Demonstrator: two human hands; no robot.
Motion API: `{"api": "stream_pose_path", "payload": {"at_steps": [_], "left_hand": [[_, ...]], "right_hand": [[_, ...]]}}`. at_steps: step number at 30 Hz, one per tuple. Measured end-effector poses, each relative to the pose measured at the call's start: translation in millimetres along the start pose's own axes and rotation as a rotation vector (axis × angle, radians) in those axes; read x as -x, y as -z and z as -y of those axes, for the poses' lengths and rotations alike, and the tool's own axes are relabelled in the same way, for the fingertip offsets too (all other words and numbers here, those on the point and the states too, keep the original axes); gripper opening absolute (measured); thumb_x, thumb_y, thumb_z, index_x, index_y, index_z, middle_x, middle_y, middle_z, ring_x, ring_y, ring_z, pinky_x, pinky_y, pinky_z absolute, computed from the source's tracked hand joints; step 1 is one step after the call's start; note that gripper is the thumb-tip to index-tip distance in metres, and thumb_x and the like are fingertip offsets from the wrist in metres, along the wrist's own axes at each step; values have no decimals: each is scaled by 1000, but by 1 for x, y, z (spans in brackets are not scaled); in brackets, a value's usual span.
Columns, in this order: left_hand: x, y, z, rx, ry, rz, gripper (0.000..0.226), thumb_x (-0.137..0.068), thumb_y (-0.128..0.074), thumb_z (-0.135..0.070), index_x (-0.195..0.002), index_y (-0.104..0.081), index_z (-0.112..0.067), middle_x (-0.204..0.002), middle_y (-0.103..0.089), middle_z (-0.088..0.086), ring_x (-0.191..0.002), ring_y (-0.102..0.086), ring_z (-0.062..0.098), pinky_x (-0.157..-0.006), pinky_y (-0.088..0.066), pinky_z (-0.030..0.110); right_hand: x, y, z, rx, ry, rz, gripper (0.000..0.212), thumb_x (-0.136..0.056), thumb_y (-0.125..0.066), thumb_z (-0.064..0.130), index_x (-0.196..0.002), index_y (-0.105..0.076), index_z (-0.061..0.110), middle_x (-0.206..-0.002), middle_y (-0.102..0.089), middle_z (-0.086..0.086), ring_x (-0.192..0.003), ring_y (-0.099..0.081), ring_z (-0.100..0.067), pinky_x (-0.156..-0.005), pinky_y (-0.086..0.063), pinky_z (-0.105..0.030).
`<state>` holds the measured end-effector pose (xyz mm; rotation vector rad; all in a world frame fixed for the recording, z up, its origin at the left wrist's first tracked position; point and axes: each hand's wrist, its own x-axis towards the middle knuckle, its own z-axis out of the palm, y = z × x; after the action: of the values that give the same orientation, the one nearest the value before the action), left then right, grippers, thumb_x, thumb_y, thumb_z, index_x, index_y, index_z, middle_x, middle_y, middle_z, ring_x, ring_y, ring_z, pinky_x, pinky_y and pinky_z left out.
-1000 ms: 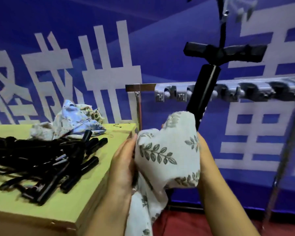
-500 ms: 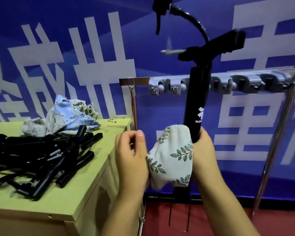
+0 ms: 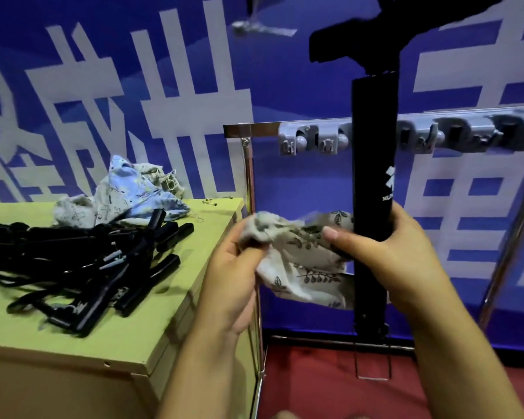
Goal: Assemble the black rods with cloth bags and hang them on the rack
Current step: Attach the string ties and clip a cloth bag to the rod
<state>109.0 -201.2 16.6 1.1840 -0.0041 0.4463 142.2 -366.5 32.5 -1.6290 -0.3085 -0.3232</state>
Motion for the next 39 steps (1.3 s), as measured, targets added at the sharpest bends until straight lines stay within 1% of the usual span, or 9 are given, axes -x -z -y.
{"api": "stream_pose_path", "payload": {"at_steps": [7, 15, 19, 22, 27, 31, 35, 37, 39], "left_hand": [[-6, 10, -17, 618, 198, 111, 19, -78, -49, -19, -78, -67, -12, -74, -69, 5, -62, -68, 20, -59, -60, 40], [-12, 22, -34, 669, -162, 43, 14, -52, -56, -22, -61, -56, -11, -56, -54, 6, -50, -56, 19, -55, -54, 24], [-13, 10, -44, 330, 62, 181, 22, -67, -48, -24, -53, -61, -13, -53, -56, 3, -46, -55, 14, -51, -49, 19], [-16, -7, -34, 144, 289, 322, 24, -64, -60, -27, -75, -62, -6, -65, -60, 11, -52, -60, 19, -54, -54, 25], [-19, -28, -22, 91, 411, 383, 25, -64, -58, -27, -74, -63, -5, -70, -61, 14, -62, -59, 23, -60, -50, 29], [-28, -27, -4, 15, 277, 243, 22, -86, -50, -18, -94, -64, -3, -90, -67, 19, -84, -63, 31, -75, -53, 34], [-13, -15, 14, -607, -326, -283, 10, -95, -49, -22, -86, -51, -21, -87, -60, -2, -74, -57, 2, -58, -44, 12], [6, -12, 17, -638, -398, -210, 26, -91, -49, -45, -83, -51, -20, -75, -58, -4, -64, -53, -2, -55, -42, 13], [18, -13, 20, -646, -156, 111, 45, -75, -53, -70, -85, -55, -27, -76, -64, -6, -68, -58, -5, -61, -46, 12]], "right_hand": [[-5, 0, -12, -122, -65, 89, 27, -62, -83, 16, -73, -58, 18, -62, -63, 2, -58, -59, -14, -60, -49, -35], [-13, 12, -29, -145, -115, 58, 25, -70, -76, 6, -70, -52, 12, -48, -51, 6, -41, -49, -8, -54, -39, -29], [-9, 13, -23, -180, -124, 129, 35, -63, -83, 24, -71, -51, 12, -51, -50, 3, -45, -48, -10, -52, -39, -28], [0, 2, -11, -245, -99, 224, 49, -48, -82, 45, -73, -58, 10, -53, -56, 2, -47, -50, -8, -48, -42, -17], [12, -13, 2, -297, -84, 380, 34, -54, -86, 14, -74, -58, 15, -52, -62, 13, -49, -57, 2, -48, -43, -12], [13, -16, 0, -273, -92, 403, 27, -69, -75, -2, -76, -59, 18, -56, -64, 12, -54, -61, 0, -51, -45, -15], [8, -14, -8, -241, -100, 236, 28, -67, -80, 8, -71, -55, 19, -54, -61, 14, -52, -60, -2, -50, -46, -17], [5, -16, -12, -244, -121, 154, 25, -67, -80, 11, -78, -58, 16, -62, -66, 9, -59, -65, -6, -54, -49, -22], [2, -18, -16, -294, -165, 112, 27, -67, -80, 11, -87, -61, 10, -74, -70, 0, -66, -68, -13, -59, -53, -29]]}}
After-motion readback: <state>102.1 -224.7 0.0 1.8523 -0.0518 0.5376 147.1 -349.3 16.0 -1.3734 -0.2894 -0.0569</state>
